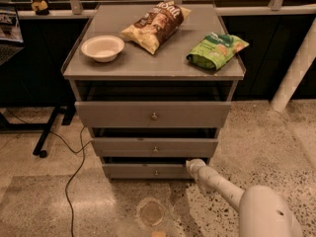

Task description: Open bottom drawer

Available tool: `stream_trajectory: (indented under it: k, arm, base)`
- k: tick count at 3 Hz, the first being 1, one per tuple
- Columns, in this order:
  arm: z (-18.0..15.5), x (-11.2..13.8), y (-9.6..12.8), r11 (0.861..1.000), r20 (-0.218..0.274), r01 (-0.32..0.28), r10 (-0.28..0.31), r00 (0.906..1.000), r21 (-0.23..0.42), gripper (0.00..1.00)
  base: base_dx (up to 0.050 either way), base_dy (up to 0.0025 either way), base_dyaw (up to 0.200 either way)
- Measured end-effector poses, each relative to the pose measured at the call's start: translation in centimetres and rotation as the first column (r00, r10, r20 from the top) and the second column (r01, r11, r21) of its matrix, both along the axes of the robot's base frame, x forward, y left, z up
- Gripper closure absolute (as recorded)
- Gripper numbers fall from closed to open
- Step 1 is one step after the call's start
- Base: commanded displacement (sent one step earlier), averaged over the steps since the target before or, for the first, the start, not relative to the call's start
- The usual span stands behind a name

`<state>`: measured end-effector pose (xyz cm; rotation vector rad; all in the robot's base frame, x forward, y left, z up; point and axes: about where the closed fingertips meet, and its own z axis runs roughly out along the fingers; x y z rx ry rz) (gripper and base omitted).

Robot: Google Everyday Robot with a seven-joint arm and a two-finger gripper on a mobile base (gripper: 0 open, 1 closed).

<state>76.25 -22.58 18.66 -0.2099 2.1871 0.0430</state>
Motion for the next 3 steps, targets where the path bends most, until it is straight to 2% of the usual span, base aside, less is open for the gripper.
stream_trajectory:
  k: [3]
  arm:
    - [0.3,-0.61,-0.67,1.0,-0.021,0.016,-0.016,0.9997,0.009,1.0]
  base:
    - [0.0,0.0,0.0]
